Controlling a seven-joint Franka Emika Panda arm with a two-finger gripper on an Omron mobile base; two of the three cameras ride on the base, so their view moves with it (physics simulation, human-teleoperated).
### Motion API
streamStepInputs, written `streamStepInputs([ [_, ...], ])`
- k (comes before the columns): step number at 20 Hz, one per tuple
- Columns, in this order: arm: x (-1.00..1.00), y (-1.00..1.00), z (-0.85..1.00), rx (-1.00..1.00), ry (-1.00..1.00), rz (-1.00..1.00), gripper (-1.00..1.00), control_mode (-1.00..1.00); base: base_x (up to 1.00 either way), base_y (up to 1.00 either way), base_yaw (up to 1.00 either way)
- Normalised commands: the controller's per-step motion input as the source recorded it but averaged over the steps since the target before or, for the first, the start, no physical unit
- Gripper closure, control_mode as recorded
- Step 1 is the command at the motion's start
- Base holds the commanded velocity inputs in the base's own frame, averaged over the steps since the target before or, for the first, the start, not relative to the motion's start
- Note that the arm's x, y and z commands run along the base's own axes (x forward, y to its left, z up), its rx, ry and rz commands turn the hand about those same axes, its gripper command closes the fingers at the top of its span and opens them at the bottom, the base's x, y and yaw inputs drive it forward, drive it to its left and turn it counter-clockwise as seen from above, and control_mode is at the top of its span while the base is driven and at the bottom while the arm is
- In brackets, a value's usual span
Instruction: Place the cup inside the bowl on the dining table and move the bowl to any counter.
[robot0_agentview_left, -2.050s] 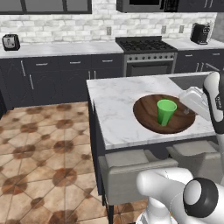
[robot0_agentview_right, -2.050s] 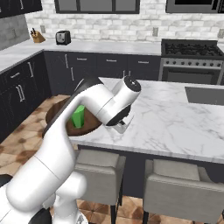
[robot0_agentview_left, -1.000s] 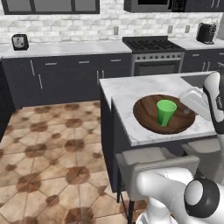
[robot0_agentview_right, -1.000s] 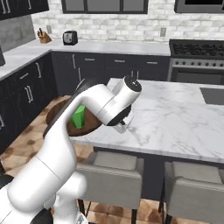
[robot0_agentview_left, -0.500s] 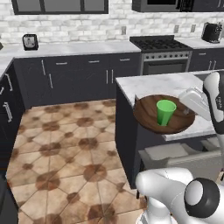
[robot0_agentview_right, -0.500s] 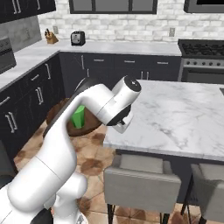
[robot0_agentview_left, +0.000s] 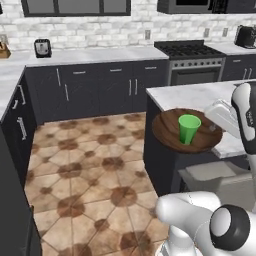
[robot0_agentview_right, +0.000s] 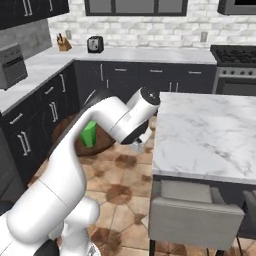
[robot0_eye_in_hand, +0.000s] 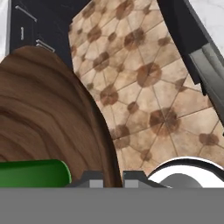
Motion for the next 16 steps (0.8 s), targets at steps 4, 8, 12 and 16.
streamStepInputs([
  [4,0.0,0.0,0.0,0.0,0.0,0.0,1.0,1.0,0.55,0.41,-0.04],
  [8,0.0,0.0,0.0,0.0,0.0,0.0,1.0,1.0,0.72,0.38,-0.07],
  [12,0.0,0.0,0.0,0.0,0.0,0.0,1.0,1.0,0.72,0.38,-0.08],
  [16,0.0,0.0,0.0,0.0,0.0,0.0,1.0,1.0,0.76,0.41,-0.08],
])
